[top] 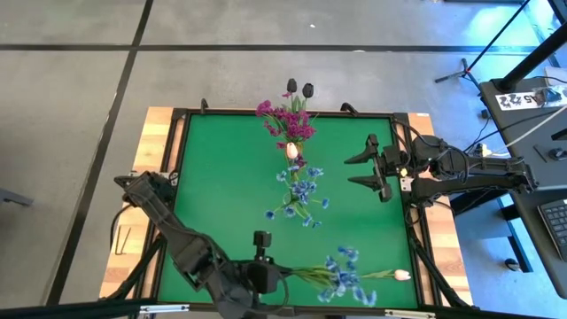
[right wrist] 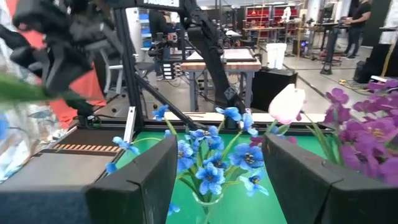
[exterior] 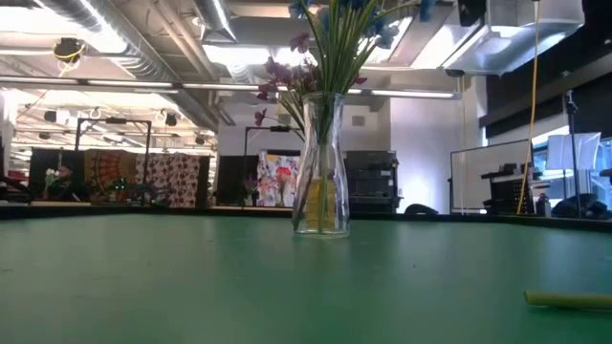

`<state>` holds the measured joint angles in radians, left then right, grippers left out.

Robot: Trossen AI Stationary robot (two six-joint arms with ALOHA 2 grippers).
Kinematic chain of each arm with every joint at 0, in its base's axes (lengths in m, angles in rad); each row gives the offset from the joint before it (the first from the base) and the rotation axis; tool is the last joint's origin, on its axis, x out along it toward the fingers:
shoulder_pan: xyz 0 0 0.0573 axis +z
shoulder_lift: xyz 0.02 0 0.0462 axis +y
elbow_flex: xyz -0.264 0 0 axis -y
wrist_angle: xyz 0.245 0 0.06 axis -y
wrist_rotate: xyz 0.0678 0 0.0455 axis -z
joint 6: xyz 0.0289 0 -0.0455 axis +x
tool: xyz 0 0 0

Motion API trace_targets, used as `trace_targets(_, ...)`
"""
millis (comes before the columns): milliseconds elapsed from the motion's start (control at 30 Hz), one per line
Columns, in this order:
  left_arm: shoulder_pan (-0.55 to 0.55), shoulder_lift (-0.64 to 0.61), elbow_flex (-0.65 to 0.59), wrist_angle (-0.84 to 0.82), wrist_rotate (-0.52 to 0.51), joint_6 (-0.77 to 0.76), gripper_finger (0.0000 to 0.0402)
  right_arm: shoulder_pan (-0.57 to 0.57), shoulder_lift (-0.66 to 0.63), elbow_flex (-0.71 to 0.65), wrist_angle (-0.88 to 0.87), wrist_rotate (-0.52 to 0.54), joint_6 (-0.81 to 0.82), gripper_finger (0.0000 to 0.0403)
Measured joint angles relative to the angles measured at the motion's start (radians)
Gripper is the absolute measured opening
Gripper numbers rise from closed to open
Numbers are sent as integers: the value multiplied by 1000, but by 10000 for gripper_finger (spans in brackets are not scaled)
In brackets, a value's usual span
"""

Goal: Sort flowers into vase by color
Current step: Put the blue flowers into the transparent vase

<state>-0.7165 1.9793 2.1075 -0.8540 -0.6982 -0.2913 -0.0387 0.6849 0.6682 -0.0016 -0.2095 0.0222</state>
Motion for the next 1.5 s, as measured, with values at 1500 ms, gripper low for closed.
trace_targets(1500,448,-542,-1144,1678,551,536,0,0,0,0,-17,-99,55,234)
